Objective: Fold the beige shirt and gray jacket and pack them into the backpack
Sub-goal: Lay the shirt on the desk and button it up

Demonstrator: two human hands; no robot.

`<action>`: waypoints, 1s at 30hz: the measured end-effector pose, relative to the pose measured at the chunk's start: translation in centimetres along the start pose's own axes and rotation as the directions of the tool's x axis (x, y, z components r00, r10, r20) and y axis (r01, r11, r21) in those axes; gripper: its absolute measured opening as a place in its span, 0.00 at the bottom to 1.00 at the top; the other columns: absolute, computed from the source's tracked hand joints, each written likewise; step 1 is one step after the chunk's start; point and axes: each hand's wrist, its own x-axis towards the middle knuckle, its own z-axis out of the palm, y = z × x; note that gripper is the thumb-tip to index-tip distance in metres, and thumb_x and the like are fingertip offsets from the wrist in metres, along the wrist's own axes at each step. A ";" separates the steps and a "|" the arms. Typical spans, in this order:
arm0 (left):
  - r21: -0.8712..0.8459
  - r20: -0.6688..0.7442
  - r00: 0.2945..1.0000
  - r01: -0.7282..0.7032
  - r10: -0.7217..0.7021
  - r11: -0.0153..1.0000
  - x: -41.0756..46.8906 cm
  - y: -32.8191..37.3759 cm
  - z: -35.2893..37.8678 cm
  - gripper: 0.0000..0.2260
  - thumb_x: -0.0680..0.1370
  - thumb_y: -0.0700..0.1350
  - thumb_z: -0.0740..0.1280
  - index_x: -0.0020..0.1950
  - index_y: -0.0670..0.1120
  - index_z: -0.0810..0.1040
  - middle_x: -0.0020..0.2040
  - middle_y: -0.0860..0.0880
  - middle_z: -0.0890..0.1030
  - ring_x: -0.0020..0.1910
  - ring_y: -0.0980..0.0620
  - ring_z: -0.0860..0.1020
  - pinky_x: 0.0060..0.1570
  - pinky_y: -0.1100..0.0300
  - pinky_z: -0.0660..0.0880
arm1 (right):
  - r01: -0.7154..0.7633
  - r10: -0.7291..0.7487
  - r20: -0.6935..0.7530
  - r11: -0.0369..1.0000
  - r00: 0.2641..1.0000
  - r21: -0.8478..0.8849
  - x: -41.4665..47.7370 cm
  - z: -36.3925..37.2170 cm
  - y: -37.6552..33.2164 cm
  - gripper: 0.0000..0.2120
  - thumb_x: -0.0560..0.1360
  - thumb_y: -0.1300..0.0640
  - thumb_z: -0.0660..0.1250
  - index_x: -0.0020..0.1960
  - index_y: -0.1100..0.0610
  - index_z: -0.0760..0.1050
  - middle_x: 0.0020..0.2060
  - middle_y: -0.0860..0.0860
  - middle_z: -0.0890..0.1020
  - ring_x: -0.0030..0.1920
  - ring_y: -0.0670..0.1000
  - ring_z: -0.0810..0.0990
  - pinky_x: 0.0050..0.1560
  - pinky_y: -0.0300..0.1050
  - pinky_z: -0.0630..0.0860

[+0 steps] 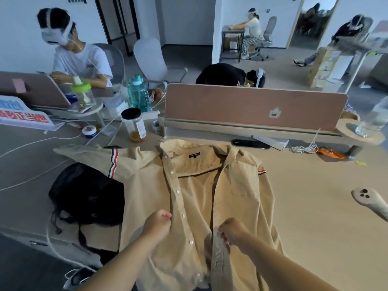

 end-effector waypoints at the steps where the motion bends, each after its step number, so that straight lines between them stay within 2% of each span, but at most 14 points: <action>1: 0.015 -0.014 1.000 -0.014 0.014 1.000 1.8 1.2 0.0 0.05 0.74 0.45 0.62 0.45 0.52 0.77 0.46 0.49 0.83 0.48 0.46 0.80 0.45 0.57 0.75 | 0.004 -0.004 -0.021 1.000 1.000 0.012 1.2 -0.8 -0.8 0.08 0.76 0.61 0.61 0.51 0.61 0.77 0.41 0.56 0.81 0.36 0.50 0.78 0.35 0.40 0.74; 4: 0.095 -0.047 0.998 -0.039 0.043 0.995 8.0 4.8 -0.4 0.05 0.75 0.47 0.62 0.48 0.52 0.75 0.47 0.51 0.80 0.50 0.46 0.78 0.50 0.57 0.74 | 0.006 -0.003 -0.094 0.999 0.996 0.035 5.2 -3.1 -3.1 0.05 0.77 0.59 0.62 0.50 0.57 0.77 0.42 0.54 0.81 0.40 0.51 0.80 0.39 0.42 0.78; 7: 0.132 -0.112 0.993 -0.023 0.038 0.991 14.3 7.8 -0.9 0.08 0.77 0.50 0.59 0.53 0.51 0.74 0.49 0.50 0.81 0.48 0.48 0.78 0.47 0.57 0.73 | 0.005 0.016 -0.223 0.996 0.975 0.090 8.9 -5.4 -5.4 0.05 0.78 0.56 0.61 0.47 0.52 0.76 0.43 0.52 0.80 0.44 0.50 0.79 0.44 0.44 0.78; 9: 0.061 -0.190 0.982 -0.002 0.013 0.998 18.3 9.3 -1.3 0.13 0.78 0.54 0.57 0.54 0.49 0.75 0.46 0.50 0.83 0.46 0.49 0.80 0.47 0.57 0.74 | 0.050 -0.028 -0.414 0.998 0.910 0.043 11.7 -7.4 -7.5 0.09 0.78 0.54 0.60 0.40 0.49 0.75 0.40 0.50 0.79 0.42 0.49 0.78 0.45 0.46 0.79; 11: 0.001 -0.243 0.970 0.009 -0.009 1.000 21.4 10.6 -1.4 0.14 0.79 0.53 0.58 0.55 0.46 0.77 0.49 0.47 0.83 0.49 0.45 0.80 0.48 0.56 0.73 | 0.095 -0.068 -0.538 0.995 0.840 0.023 14.4 -9.3 -9.8 0.12 0.77 0.55 0.61 0.36 0.51 0.76 0.36 0.49 0.80 0.39 0.49 0.79 0.39 0.44 0.78; 13: -0.011 -0.234 0.972 0.003 -0.005 1.000 24.0 11.7 -1.4 0.14 0.77 0.50 0.63 0.54 0.41 0.76 0.51 0.42 0.82 0.51 0.40 0.79 0.45 0.55 0.71 | 0.088 -0.018 -0.598 0.992 0.801 0.088 17.1 -10.9 -12.0 0.08 0.76 0.55 0.60 0.41 0.55 0.74 0.38 0.50 0.79 0.40 0.53 0.79 0.38 0.43 0.74; 15: -0.005 -0.179 0.984 -0.001 0.000 1.000 26.1 12.2 -1.4 0.16 0.77 0.49 0.66 0.55 0.37 0.75 0.51 0.40 0.81 0.51 0.38 0.79 0.43 0.55 0.69 | 0.047 0.064 -0.598 0.985 0.799 0.169 19.6 -11.8 -13.3 0.09 0.78 0.52 0.58 0.51 0.53 0.75 0.42 0.51 0.79 0.42 0.52 0.78 0.43 0.43 0.73; 19: -0.055 -0.128 0.991 0.029 -0.035 0.998 30.5 10.7 -1.1 0.18 0.71 0.55 0.67 0.53 0.43 0.73 0.46 0.40 0.83 0.43 0.39 0.82 0.46 0.50 0.79 | -0.171 0.323 -0.445 0.922 0.835 0.348 23.4 -12.6 -14.8 0.20 0.74 0.37 0.63 0.51 0.53 0.78 0.43 0.54 0.81 0.44 0.55 0.80 0.45 0.48 0.77; 21: -0.110 -0.083 0.994 0.067 -0.077 0.992 32.9 9.1 -0.5 0.16 0.69 0.53 0.65 0.51 0.45 0.71 0.41 0.41 0.83 0.39 0.39 0.82 0.41 0.45 0.81 | -0.243 0.434 -0.273 0.813 0.858 0.529 24.7 -12.8 -15.7 0.21 0.72 0.39 0.68 0.52 0.56 0.75 0.46 0.56 0.80 0.47 0.57 0.79 0.47 0.50 0.77; 23: -0.149 -0.112 0.992 0.035 -0.052 0.988 32.7 10.4 -1.2 0.12 0.71 0.46 0.62 0.52 0.44 0.72 0.43 0.41 0.83 0.42 0.39 0.82 0.43 0.46 0.81 | -0.221 0.436 -0.208 0.744 0.875 0.630 26.0 -13.1 -16.7 0.18 0.74 0.47 0.69 0.55 0.59 0.75 0.49 0.59 0.80 0.50 0.58 0.79 0.51 0.51 0.77; 26: -0.119 -0.225 0.958 -0.209 0.178 0.971 31.7 13.1 -1.9 0.10 0.77 0.41 0.62 0.56 0.41 0.78 0.51 0.43 0.82 0.51 0.43 0.79 0.51 0.55 0.73 | 0.055 0.272 -0.468 0.818 0.841 0.573 26.3 -13.0 -19.1 0.12 0.77 0.52 0.64 0.57 0.55 0.78 0.50 0.54 0.82 0.52 0.56 0.80 0.49 0.47 0.78; 28: -0.128 -0.209 0.917 -0.371 0.341 0.920 30.6 14.7 -1.8 0.10 0.78 0.41 0.63 0.58 0.43 0.78 0.53 0.49 0.82 0.53 0.51 0.78 0.52 0.62 0.72 | 0.357 -0.106 -0.672 0.901 0.733 0.247 24.7 -11.9 -20.6 0.13 0.77 0.56 0.60 0.58 0.47 0.78 0.48 0.43 0.82 0.52 0.45 0.80 0.54 0.39 0.77; 29: -0.129 -0.179 0.899 -0.424 0.400 0.896 30.2 15.3 -1.5 0.10 0.79 0.41 0.64 0.59 0.46 0.78 0.53 0.52 0.81 0.52 0.55 0.78 0.51 0.66 0.71 | 0.471 -0.348 -0.654 0.882 0.672 0.015 23.3 -10.8 -21.4 0.14 0.78 0.58 0.60 0.59 0.46 0.77 0.48 0.39 0.80 0.51 0.40 0.79 0.57 0.31 0.73; 30: -0.118 -0.125 0.896 -0.439 0.425 0.891 30.1 15.7 -1.1 0.11 0.79 0.43 0.64 0.60 0.47 0.76 0.53 0.54 0.80 0.52 0.57 0.78 0.49 0.68 0.71 | 0.518 -0.525 -0.534 0.837 0.663 -0.179 22.7 -9.5 -21.5 0.14 0.78 0.59 0.61 0.61 0.45 0.74 0.49 0.38 0.79 0.51 0.38 0.78 0.57 0.25 0.69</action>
